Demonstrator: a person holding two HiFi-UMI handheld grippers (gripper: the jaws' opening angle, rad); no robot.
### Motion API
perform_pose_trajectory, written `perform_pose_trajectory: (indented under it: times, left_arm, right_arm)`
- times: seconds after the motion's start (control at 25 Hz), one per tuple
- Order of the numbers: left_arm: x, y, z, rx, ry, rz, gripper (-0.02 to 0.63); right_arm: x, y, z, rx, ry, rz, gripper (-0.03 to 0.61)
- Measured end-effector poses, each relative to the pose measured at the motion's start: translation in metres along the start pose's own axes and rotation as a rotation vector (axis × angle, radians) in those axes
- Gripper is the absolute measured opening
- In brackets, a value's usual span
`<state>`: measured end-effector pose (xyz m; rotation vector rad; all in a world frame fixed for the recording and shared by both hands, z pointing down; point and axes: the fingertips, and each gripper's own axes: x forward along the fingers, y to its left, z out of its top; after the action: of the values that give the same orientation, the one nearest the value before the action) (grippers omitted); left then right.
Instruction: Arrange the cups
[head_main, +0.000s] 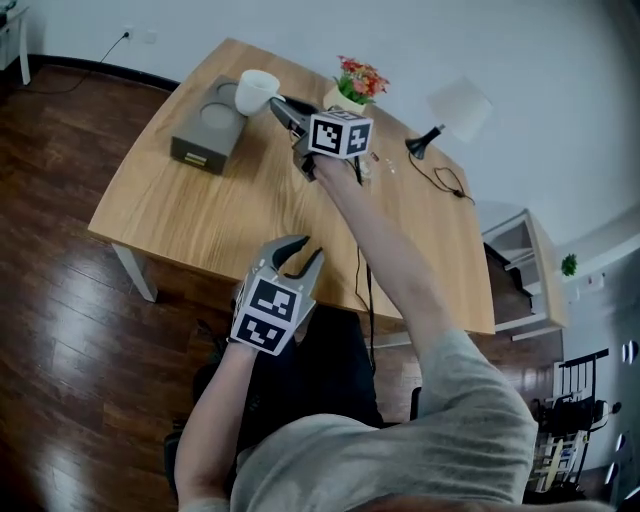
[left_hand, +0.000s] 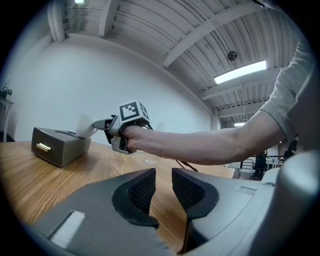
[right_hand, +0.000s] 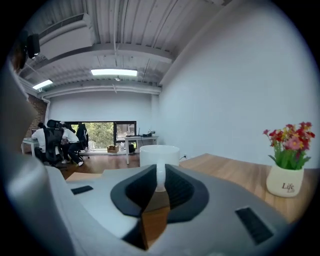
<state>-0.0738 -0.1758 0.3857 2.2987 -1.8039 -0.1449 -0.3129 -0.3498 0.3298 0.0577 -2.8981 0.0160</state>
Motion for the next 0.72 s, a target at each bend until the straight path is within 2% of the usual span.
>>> perform_pose_trajectory:
  times: [0.24,0.4,0.48,0.64,0.72]
  left_arm:
    - [-0.001,-0.002,0.0,0.014,-0.01,-0.015,0.097]
    - [-0.004,-0.001,0.001,0.004,-0.02,-0.018,0.097]
    - [-0.006,0.0,0.001,-0.003,-0.023,-0.015,0.097]
    - [-0.006,0.001,0.001,0.018,-0.016,-0.008,0.097]
    - [-0.007,0.001,-0.001,0.025,-0.011,-0.008,0.097]
  right_arm:
    - [0.048,-0.018,0.004,-0.02,0.041,-0.074,0.066]
    - [0.06,-0.015,-0.001,0.015,0.046,-0.045,0.064]
    - [0.062,-0.015,-0.002,-0.009,0.047,-0.048,0.063]
    - [0.052,-0.021,-0.01,-0.062,0.097,-0.11,0.089]
    - [0.034,-0.015,-0.018,-0.061,0.113,-0.103,0.171]
